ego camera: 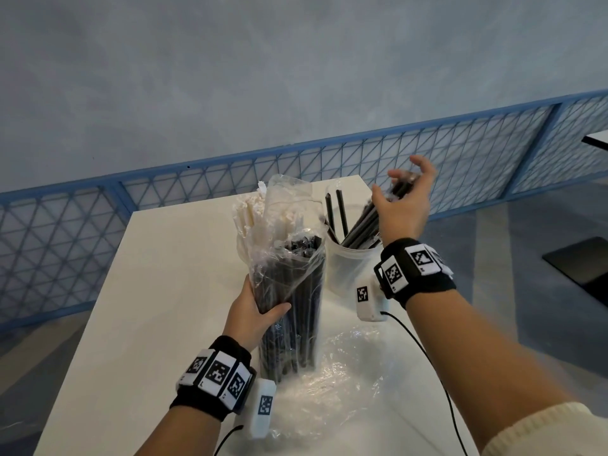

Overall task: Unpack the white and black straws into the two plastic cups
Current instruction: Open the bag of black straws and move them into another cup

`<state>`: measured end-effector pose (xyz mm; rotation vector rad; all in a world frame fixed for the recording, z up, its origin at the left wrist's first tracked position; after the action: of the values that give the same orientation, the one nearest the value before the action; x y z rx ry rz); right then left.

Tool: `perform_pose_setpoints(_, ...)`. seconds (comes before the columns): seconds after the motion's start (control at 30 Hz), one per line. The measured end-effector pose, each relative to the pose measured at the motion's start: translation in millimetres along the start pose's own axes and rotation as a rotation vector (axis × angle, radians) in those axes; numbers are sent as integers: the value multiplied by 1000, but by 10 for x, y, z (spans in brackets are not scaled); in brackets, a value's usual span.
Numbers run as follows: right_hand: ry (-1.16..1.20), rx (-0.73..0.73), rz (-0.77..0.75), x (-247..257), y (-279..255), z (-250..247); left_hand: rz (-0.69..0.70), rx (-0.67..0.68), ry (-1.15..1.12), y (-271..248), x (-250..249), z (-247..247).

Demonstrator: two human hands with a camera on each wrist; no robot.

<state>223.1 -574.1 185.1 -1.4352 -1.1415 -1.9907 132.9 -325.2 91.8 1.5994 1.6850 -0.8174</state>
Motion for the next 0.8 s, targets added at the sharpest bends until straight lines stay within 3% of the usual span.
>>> perform_pose_setpoints(0.07, -88, 17, -87, -4, -64, -33, 5, -1, 3, -5, -1, -3)
perform_pose_setpoints(0.27, -358, 314, -175, -228, -143, 72, 11, 2, 5, 5, 16, -5)
perform_pose_setpoints(0.37, -411, 283, -52, -330, -167, -6, 14, 1, 10, 7, 27, -5)
perform_pose_setpoints(0.47, -361, 363, 14, -428, -230, -12, 24, 1, 18, 13, 39, -10)
perform_pose_setpoints(0.6, -323, 326, -27, -297, -213, 57, 25, 5, 7, 10, 30, -4)
perform_pose_setpoints(0.73, -375, 418, -79, -94, -156, 171, 28, -11, -5, 1, 15, -7)
perform_pose_setpoints(0.8, -450, 355, -197, 67, -200, 160, 20, -25, -24, -9, 16, -7)
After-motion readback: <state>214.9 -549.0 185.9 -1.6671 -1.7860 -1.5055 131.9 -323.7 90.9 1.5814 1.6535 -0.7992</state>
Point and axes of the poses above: each hand's wrist, its own y-axis towards the middle knuckle, its own z-axis out of the palm, x = y × z, the point moved 3 cm from there along y, towards the middle knuckle, and after that the axes turned 10 degrees about y, right-handed, at the moved point
